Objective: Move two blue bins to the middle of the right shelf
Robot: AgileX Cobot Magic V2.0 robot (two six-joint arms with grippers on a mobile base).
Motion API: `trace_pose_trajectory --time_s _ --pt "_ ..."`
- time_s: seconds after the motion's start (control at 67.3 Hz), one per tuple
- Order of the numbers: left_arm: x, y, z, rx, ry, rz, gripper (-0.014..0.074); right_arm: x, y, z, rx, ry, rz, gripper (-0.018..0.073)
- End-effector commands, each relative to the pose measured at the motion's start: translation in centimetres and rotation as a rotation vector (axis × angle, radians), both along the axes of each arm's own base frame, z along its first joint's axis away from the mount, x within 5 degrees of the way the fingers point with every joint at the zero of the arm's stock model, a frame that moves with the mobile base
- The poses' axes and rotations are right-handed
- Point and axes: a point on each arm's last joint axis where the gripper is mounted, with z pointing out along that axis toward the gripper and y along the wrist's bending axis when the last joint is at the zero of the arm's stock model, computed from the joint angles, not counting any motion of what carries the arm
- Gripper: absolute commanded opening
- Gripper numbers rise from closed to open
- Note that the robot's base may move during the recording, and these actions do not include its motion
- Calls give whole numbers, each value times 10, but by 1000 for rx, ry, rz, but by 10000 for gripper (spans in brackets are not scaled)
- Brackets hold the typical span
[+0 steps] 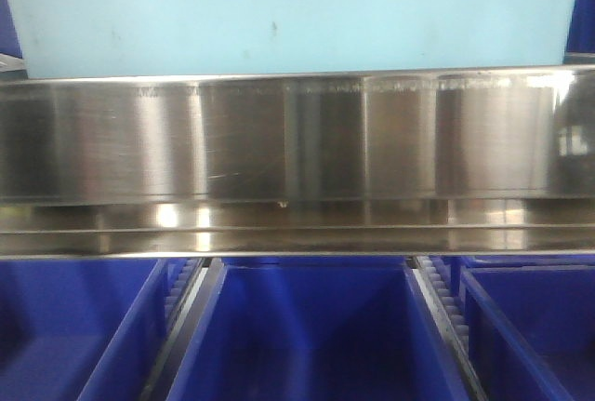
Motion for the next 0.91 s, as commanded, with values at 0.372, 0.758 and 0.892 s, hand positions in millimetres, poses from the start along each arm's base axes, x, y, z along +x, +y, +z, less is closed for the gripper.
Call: trace_pose_trajectory --time_s 0.372,0.758,0.892 --pt "0 -5 9 -29 -68 -24 -111 -7 9 12 78 -59 69 -167" --pt "0 -5 9 -29 -68 -24 -111 -7 9 12 79 -61 70 -167" --pt "0 -5 9 -29 -68 -24 -111 -7 9 12 79 -61 70 -167"
